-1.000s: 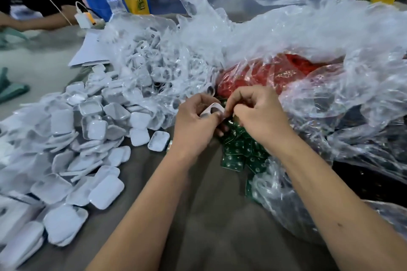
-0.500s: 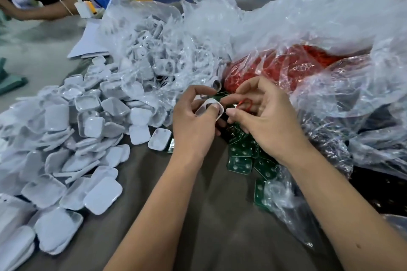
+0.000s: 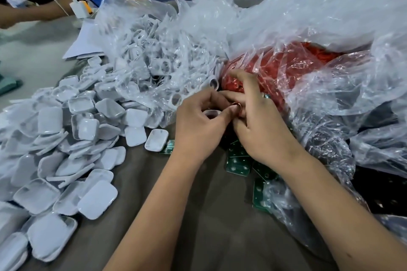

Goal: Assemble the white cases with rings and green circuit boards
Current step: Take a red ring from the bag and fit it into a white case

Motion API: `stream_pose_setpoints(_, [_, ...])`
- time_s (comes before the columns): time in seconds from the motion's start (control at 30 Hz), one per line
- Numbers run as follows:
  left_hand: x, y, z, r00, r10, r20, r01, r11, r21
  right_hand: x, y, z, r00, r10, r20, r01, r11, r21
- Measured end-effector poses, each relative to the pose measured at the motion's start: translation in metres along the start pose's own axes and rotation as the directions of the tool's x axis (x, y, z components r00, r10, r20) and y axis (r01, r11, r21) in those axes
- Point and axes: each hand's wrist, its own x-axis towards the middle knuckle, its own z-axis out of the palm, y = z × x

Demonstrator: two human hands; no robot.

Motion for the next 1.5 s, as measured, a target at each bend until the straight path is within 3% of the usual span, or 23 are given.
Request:
stream_pose_setpoints(0.2, [0.003, 0.001, -0.007, 0.972, -0.224, -0.07, 0.192, 0.93, -0.313, 0.002, 0.003, -0.005, 0.997, 0.073, -0.011, -0.067, 0.953, 0.295])
stream_pose_setpoints(0.37, [0.003, 0.009, -0.007, 0.947, -0.319, 0.043, 0.303, 0.84, -0.449, 0.002, -0.002, -0.012, 0.999, 0.038, -0.006, -0.034, 0.945, 0.325])
stream_pose_setpoints(0.87, [0.0, 0.014, -0.008, 0.961, -0.252, 0.114, 0.273, 0.799, -0.535, 0.002, 0.0, -0.014, 0.995, -0.083, -0.058, 0.098, 0.943, 0.319])
stream_pose_setpoints(1.0, [-0.001, 0.015, -0.007, 0.976, -0.207, 0.069, 0.21, 0.809, -0.55, 0.003, 0.0, -0.014, 0.985, -0.127, -0.116, 0.158, 0.933, 0.323])
stream_pose_setpoints(1.23, [0.005, 0.014, -0.008, 0.95, -0.312, 0.012, 0.263, 0.779, -0.569, 0.002, -0.001, -0.015, 0.982, -0.08, -0.172, 0.132, 0.94, 0.315])
stream_pose_setpoints(1.5, [0.003, 0.007, -0.005, 0.963, -0.252, -0.092, 0.185, 0.872, -0.453, 0.001, 0.001, -0.015, 0.985, -0.067, -0.16, 0.123, 0.922, 0.366])
